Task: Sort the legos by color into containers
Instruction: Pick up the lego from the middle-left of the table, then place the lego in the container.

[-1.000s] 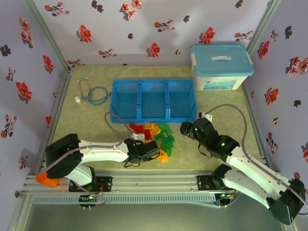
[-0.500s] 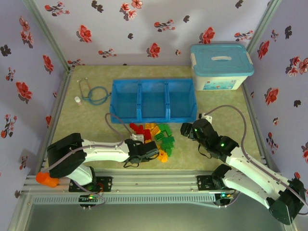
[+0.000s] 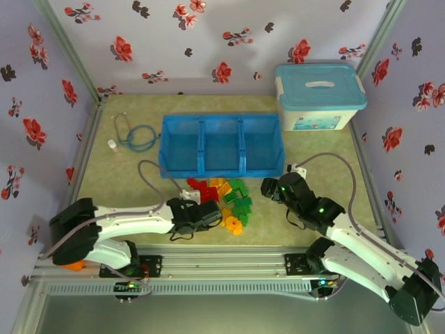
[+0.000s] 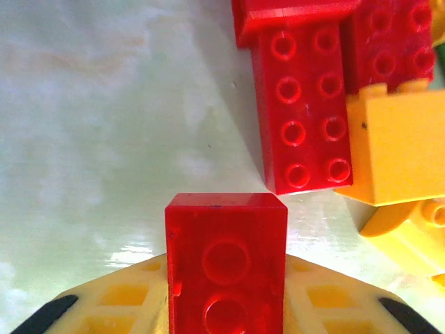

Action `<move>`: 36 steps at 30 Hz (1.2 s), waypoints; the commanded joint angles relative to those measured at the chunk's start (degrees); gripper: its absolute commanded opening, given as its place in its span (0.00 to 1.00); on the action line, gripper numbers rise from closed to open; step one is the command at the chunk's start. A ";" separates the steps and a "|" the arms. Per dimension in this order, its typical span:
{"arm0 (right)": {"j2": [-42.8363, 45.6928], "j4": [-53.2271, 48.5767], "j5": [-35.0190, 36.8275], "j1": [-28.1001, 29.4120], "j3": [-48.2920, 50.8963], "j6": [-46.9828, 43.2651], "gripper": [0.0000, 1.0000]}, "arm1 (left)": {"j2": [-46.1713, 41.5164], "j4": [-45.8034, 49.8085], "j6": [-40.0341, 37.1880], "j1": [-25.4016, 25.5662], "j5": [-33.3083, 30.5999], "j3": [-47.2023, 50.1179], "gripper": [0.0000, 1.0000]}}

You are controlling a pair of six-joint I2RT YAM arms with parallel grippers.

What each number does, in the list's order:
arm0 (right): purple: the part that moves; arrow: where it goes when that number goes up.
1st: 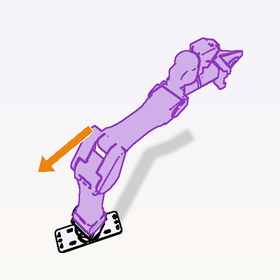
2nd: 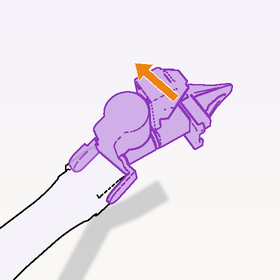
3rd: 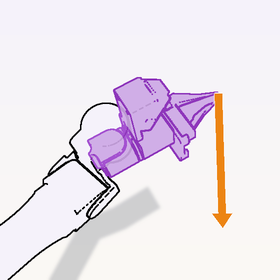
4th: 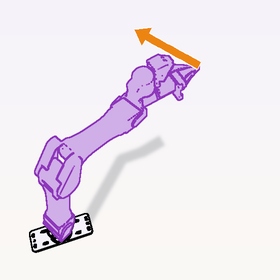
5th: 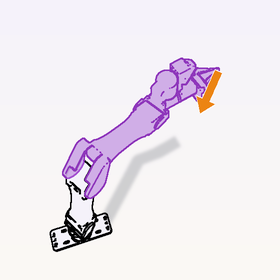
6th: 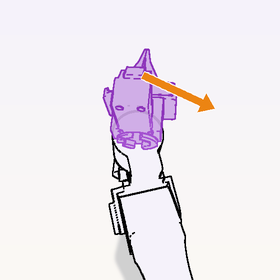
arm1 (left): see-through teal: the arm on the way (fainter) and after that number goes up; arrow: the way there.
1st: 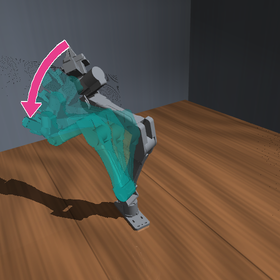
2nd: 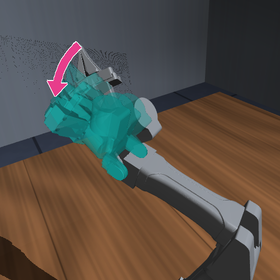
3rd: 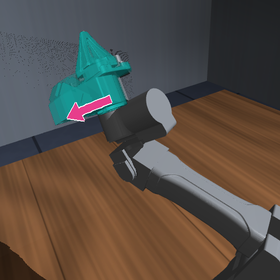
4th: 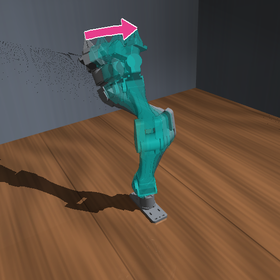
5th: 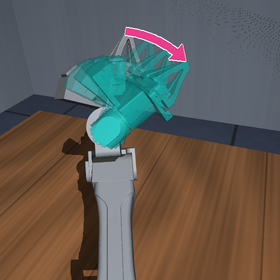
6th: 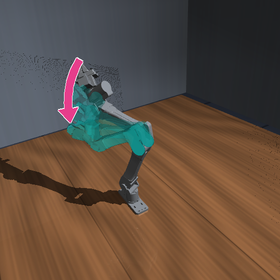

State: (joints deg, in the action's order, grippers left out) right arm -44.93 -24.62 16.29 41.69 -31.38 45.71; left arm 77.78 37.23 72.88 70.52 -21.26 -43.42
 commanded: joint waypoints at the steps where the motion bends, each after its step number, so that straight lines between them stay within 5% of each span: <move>1: 0.37 1.17 -0.33 0.58 1.30 1.39 0.79 | -3.99 7.33 -2.89 -1.94 -3.78 -2.36 0.22; 16: 0.00 0.72 -3.85 0.66 1.94 1.66 0.80 | -7.99 8.94 -27.33 -25.99 0.84 -16.35 0.20; 27: -2.09 -0.56 -4.81 1.54 -0.13 1.32 0.80 | 5.93 5.87 -38.78 -40.73 10.54 -30.19 0.20; 36: -2.41 -1.92 -4.70 2.32 -1.10 1.31 0.80 | 19.72 4.98 -41.92 -45.05 13.16 -38.39 0.20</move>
State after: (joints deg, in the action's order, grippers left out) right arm -47.64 -25.15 11.64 43.31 -31.09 46.57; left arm 95.09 42.13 33.78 26.17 -9.87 -78.87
